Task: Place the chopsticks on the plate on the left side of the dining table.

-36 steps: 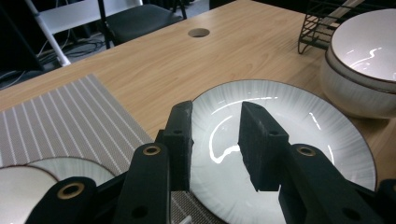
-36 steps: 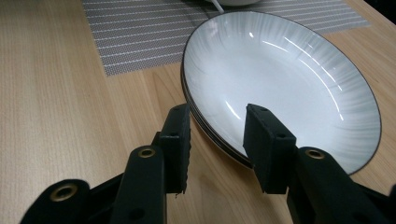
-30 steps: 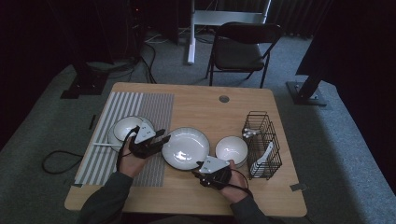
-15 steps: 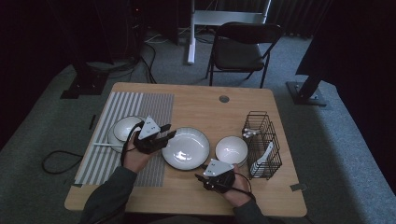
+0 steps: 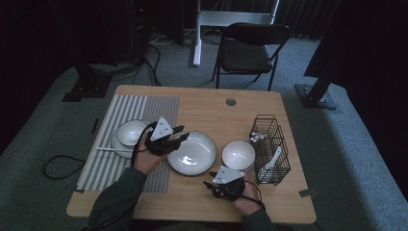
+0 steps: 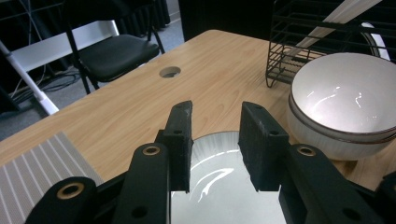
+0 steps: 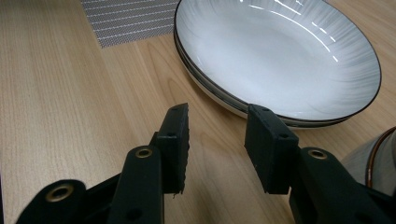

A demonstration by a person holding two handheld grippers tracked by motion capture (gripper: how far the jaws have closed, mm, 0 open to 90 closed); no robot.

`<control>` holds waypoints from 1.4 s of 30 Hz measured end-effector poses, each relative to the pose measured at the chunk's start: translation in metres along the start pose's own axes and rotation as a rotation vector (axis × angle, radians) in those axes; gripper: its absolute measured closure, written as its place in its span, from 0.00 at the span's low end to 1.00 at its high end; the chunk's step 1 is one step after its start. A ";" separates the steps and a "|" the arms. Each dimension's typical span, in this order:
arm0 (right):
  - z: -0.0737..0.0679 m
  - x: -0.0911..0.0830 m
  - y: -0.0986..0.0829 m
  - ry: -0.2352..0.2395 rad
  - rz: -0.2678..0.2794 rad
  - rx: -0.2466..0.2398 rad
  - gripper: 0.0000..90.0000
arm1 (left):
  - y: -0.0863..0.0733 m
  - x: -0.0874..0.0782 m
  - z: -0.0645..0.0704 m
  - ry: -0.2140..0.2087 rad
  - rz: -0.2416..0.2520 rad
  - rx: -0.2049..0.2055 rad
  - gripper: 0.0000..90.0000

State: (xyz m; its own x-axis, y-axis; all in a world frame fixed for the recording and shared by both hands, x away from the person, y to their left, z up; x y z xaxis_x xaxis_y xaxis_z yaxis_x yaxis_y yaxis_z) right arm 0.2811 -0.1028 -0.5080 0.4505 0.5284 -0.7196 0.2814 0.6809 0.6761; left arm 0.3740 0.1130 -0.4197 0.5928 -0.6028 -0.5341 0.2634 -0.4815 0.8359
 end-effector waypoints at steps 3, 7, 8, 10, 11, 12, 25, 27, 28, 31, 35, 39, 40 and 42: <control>0.001 0.001 -0.002 -0.001 0.002 0.002 0.66 | 0.006 0.003 0.001 -0.016 0.008 0.004 0.73; 0.001 0.003 -0.005 -0.008 -0.006 0.015 0.66 | 0.014 0.008 0.003 -0.048 0.020 0.020 0.73; 0.001 0.003 -0.006 -0.008 -0.004 0.018 0.66 | 0.016 0.009 0.004 -0.054 0.024 0.024 0.73; 0.002 0.004 -0.007 -0.008 -0.006 0.016 0.66 | 0.020 0.010 0.006 -0.061 0.027 0.035 0.73; 0.002 0.004 -0.007 -0.009 -0.010 0.019 0.66 | 0.022 0.011 0.006 -0.065 0.029 0.037 0.73; 0.003 0.005 -0.008 -0.009 -0.009 0.019 0.66 | 0.024 0.011 0.007 -0.070 0.029 0.040 0.73; 0.000 0.010 -0.009 -0.003 -0.018 0.021 0.66 | 0.040 0.026 0.017 -0.115 0.037 0.071 0.73; 0.001 0.010 -0.010 -0.004 -0.017 0.022 0.66 | 0.044 0.028 0.019 -0.119 0.038 0.082 0.73; 0.001 0.010 -0.010 -0.003 -0.016 0.023 0.66 | 0.045 0.028 0.020 -0.123 0.040 0.085 0.73; 0.001 0.010 -0.010 -0.005 -0.017 0.024 0.67 | 0.050 0.030 0.024 -0.132 0.041 0.099 0.73; 0.000 0.012 -0.010 -0.002 -0.020 0.027 0.67 | 0.055 0.033 0.030 -0.147 0.045 0.120 0.73; 0.000 0.012 -0.010 -0.001 -0.018 0.026 0.67 | 0.060 0.037 0.035 -0.160 0.046 0.133 0.73; 0.000 0.012 -0.010 -0.001 -0.018 0.026 0.67 | 0.061 0.038 0.036 -0.163 0.047 0.136 0.73; 0.001 0.012 -0.010 -0.001 -0.019 0.027 0.67 | 0.065 0.040 0.039 -0.179 0.050 0.135 0.73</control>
State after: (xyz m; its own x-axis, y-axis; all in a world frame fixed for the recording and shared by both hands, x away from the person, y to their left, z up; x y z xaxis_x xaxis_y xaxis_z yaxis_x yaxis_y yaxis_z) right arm 0.2841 -0.1035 -0.5233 0.4456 0.5151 -0.7322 0.3129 0.6767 0.6665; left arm 0.3852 0.0331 -0.3920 0.4553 -0.7255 -0.5160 0.1253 -0.5216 0.8439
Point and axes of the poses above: each handheld gripper's, and its own axes: x roughly forward along the jaws, y roughly out of its top, z roughly to its right, the point moved 3 cm from there along x, roughly forward along the jaws, and after that the axes turned 8 degrees about -z, right-handed, at the moved point
